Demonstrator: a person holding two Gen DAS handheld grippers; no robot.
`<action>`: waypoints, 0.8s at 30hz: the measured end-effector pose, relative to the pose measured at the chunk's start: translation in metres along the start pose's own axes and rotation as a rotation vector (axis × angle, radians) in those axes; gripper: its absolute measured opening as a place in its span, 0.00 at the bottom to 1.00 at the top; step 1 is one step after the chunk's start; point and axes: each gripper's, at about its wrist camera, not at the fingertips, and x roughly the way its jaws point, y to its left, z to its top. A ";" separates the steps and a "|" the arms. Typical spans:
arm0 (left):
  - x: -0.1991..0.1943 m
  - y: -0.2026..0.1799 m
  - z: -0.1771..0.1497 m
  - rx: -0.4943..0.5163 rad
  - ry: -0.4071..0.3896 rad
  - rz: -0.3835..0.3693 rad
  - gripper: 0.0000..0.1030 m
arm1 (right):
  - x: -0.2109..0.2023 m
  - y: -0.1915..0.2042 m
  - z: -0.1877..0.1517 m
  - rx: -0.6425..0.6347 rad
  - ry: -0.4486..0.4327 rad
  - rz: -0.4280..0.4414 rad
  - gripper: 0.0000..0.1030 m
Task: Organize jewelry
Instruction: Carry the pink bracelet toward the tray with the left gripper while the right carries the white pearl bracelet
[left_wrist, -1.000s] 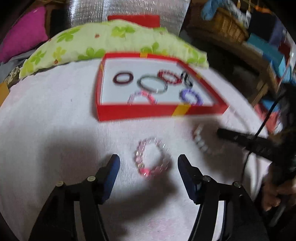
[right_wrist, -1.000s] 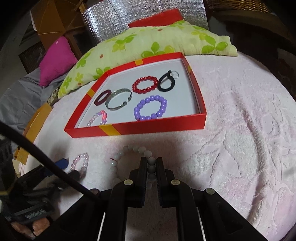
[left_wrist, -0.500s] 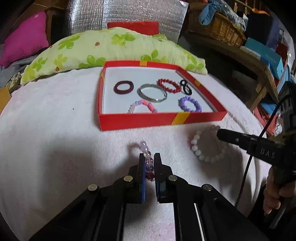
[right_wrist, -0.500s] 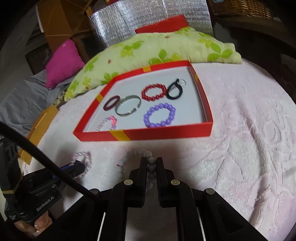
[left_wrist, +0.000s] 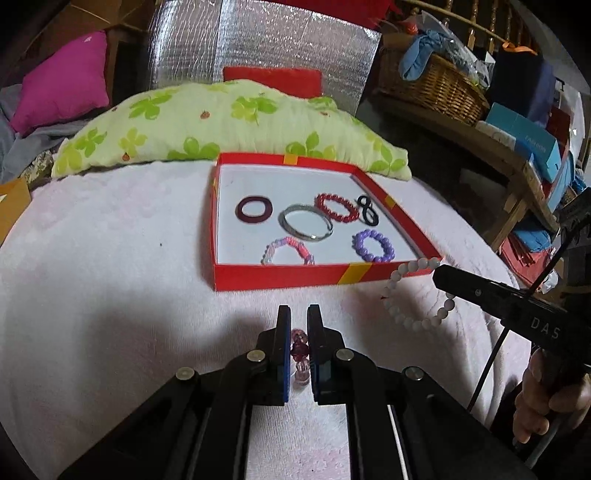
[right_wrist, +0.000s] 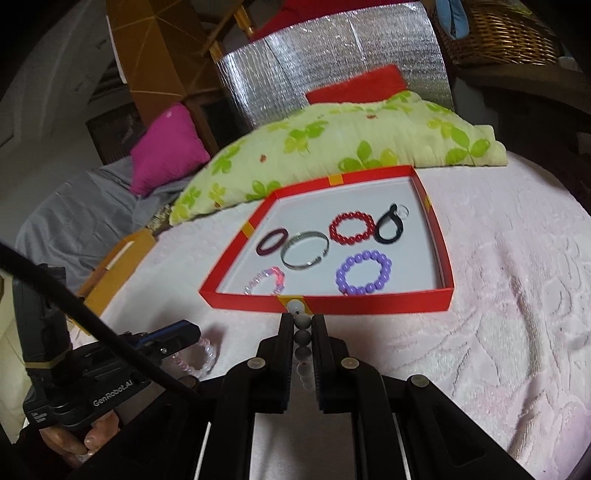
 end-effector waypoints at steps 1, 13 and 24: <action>-0.003 0.000 0.000 0.001 -0.005 -0.003 0.08 | -0.001 0.000 0.000 0.000 -0.005 0.004 0.10; -0.041 -0.005 0.019 0.014 -0.089 -0.039 0.08 | -0.007 0.004 0.004 0.009 -0.029 0.034 0.10; -0.078 0.015 0.031 -0.037 -0.151 -0.010 0.08 | -0.021 0.005 0.009 0.025 -0.063 0.063 0.10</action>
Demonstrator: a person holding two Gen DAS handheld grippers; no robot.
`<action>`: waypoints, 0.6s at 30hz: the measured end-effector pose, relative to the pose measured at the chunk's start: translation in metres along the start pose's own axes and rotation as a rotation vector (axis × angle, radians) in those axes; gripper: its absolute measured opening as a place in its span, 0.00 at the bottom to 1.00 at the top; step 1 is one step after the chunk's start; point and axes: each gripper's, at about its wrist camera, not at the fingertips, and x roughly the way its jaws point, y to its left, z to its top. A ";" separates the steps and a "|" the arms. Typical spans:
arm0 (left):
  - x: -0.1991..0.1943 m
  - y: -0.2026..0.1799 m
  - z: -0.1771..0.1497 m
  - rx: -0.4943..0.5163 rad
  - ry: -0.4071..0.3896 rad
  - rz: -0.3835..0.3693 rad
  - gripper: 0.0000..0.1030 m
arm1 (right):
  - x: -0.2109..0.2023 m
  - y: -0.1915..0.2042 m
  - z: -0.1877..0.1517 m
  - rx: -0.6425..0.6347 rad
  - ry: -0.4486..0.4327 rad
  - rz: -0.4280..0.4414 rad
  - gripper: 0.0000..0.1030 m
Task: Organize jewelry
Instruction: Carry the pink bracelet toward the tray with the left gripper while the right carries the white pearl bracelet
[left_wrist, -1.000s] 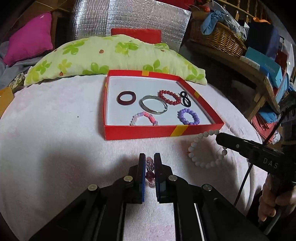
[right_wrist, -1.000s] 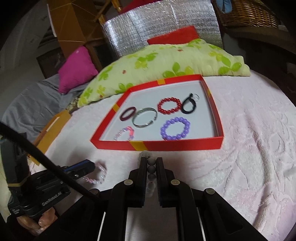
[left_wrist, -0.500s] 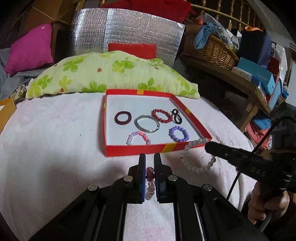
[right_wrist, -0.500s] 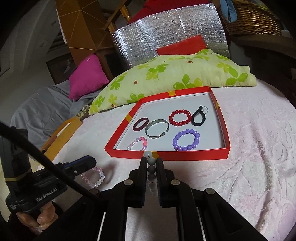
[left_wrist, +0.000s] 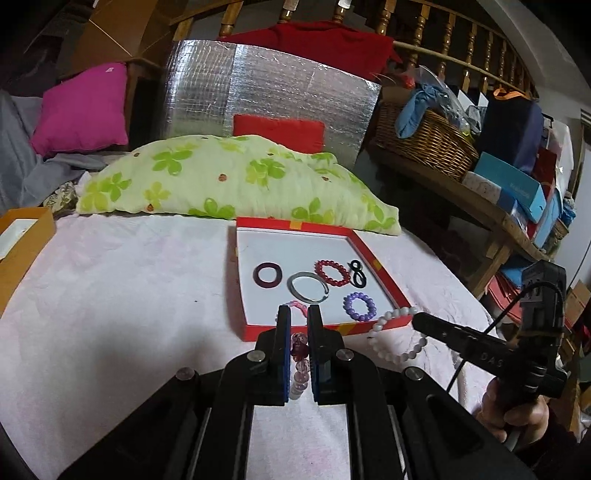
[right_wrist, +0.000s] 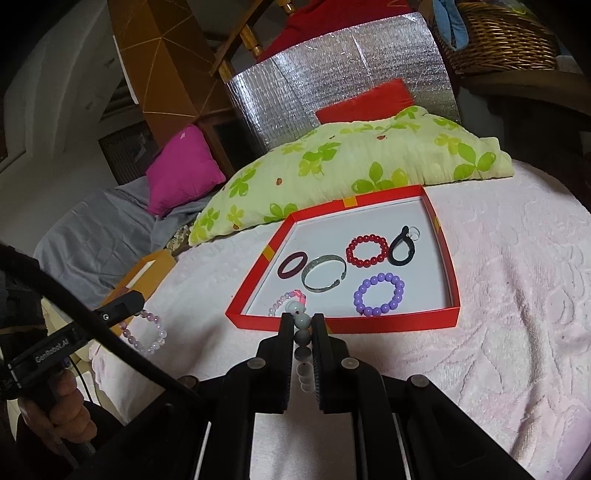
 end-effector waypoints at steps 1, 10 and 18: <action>0.000 0.000 0.000 0.000 0.002 0.004 0.08 | -0.001 0.000 0.000 0.001 -0.003 0.000 0.10; 0.012 -0.021 0.009 0.049 0.024 0.001 0.08 | -0.012 0.001 0.014 0.018 -0.028 0.018 0.10; 0.029 -0.039 0.038 0.165 0.018 0.073 0.08 | -0.010 0.007 0.041 0.007 -0.051 0.018 0.10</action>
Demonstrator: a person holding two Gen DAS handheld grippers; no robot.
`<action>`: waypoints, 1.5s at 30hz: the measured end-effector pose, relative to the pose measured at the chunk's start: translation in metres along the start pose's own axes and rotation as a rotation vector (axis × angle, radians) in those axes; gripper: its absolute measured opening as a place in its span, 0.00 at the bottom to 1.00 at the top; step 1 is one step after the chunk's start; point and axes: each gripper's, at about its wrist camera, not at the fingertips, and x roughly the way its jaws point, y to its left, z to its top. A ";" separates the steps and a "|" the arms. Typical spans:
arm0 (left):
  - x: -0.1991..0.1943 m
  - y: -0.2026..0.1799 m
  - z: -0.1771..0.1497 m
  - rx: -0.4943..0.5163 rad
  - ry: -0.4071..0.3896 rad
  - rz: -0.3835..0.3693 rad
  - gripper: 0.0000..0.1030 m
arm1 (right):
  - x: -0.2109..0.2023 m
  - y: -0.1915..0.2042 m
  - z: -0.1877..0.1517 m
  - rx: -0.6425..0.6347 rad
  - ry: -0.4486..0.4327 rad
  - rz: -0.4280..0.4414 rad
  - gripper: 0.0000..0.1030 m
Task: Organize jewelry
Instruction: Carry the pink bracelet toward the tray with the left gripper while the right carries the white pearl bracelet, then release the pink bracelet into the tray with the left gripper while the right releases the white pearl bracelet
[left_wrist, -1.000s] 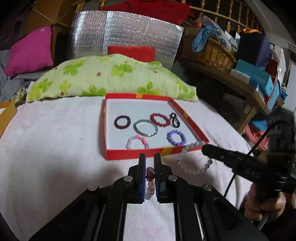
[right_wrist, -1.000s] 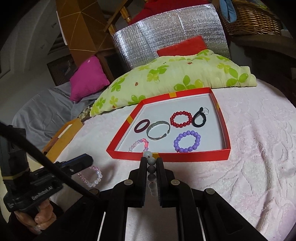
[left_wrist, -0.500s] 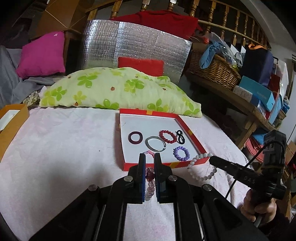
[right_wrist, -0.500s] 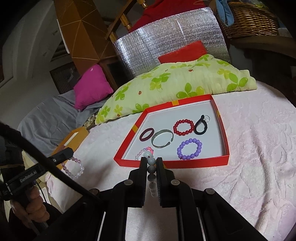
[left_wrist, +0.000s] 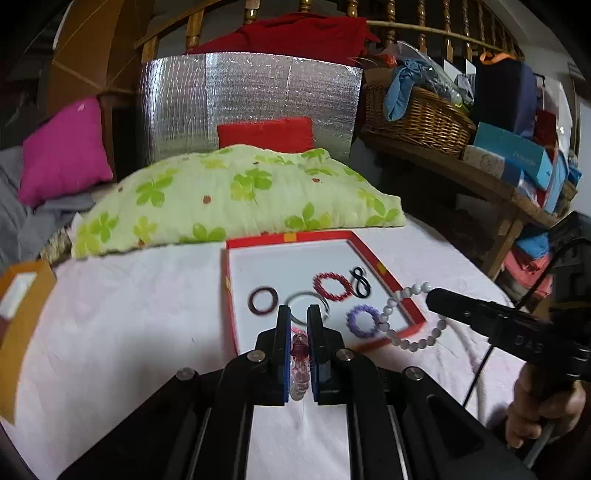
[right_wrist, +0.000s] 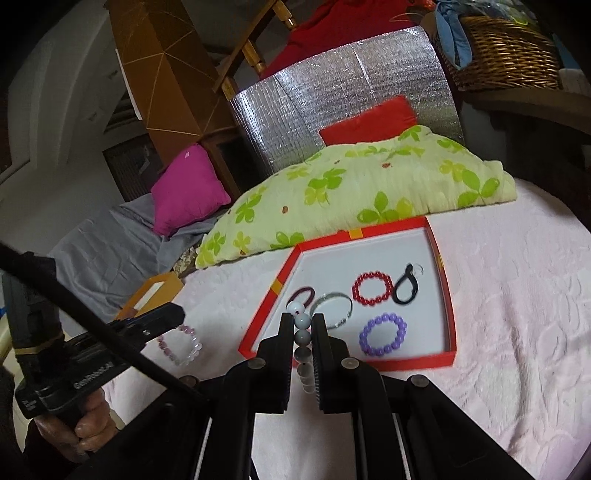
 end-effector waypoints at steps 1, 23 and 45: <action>0.003 -0.001 0.005 0.016 -0.002 0.015 0.08 | 0.002 0.000 0.004 -0.002 -0.004 -0.001 0.10; 0.150 0.016 0.061 0.100 0.140 0.163 0.08 | 0.133 -0.049 0.089 0.146 0.074 -0.002 0.10; 0.265 0.012 0.065 0.012 0.407 0.132 0.44 | 0.201 -0.119 0.096 0.388 0.211 -0.094 0.30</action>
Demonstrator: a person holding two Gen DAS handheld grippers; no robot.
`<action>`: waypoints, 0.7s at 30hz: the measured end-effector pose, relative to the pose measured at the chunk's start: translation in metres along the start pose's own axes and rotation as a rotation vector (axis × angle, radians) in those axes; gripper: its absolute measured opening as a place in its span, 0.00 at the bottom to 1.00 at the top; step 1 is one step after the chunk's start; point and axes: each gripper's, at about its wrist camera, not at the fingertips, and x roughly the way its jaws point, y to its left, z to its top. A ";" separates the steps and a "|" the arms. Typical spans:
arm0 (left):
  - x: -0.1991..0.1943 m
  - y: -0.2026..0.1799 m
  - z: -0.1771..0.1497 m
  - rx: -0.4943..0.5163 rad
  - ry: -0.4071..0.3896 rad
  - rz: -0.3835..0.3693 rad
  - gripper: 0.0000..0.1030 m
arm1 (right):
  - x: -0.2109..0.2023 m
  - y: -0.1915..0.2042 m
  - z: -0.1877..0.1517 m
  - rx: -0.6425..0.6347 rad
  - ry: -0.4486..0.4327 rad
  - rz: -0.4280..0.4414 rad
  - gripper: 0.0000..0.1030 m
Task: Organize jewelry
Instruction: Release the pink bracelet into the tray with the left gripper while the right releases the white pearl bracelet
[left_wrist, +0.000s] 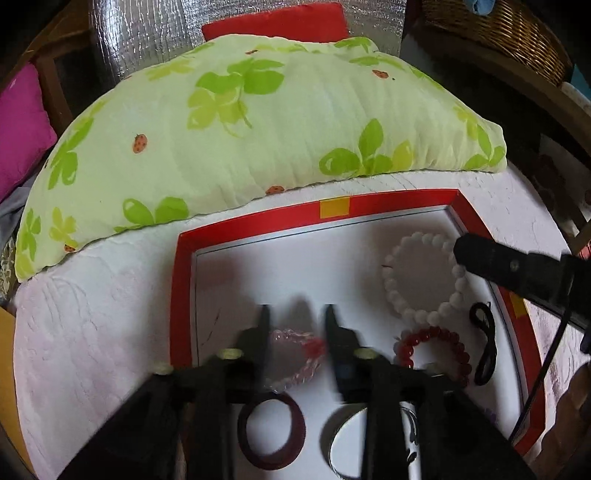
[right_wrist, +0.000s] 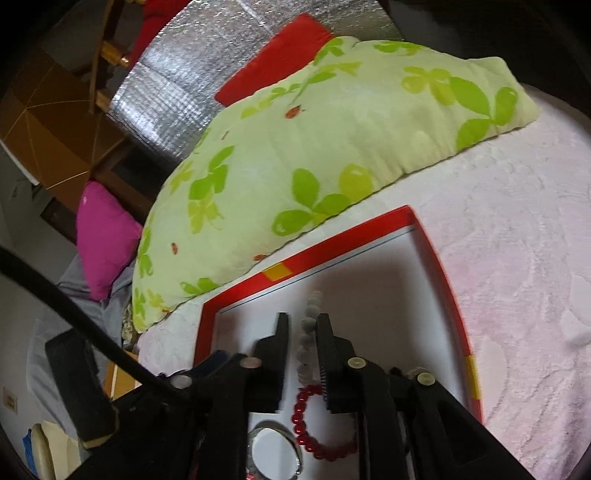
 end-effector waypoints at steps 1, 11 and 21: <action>-0.006 0.001 -0.003 -0.001 -0.019 0.013 0.52 | -0.002 -0.002 0.000 0.008 -0.004 -0.003 0.40; -0.079 0.007 -0.040 0.027 -0.117 0.120 0.67 | -0.050 0.014 -0.009 -0.084 -0.107 -0.014 0.60; -0.160 0.015 -0.130 -0.039 -0.147 0.199 0.67 | -0.117 0.029 -0.067 -0.315 -0.114 -0.170 0.60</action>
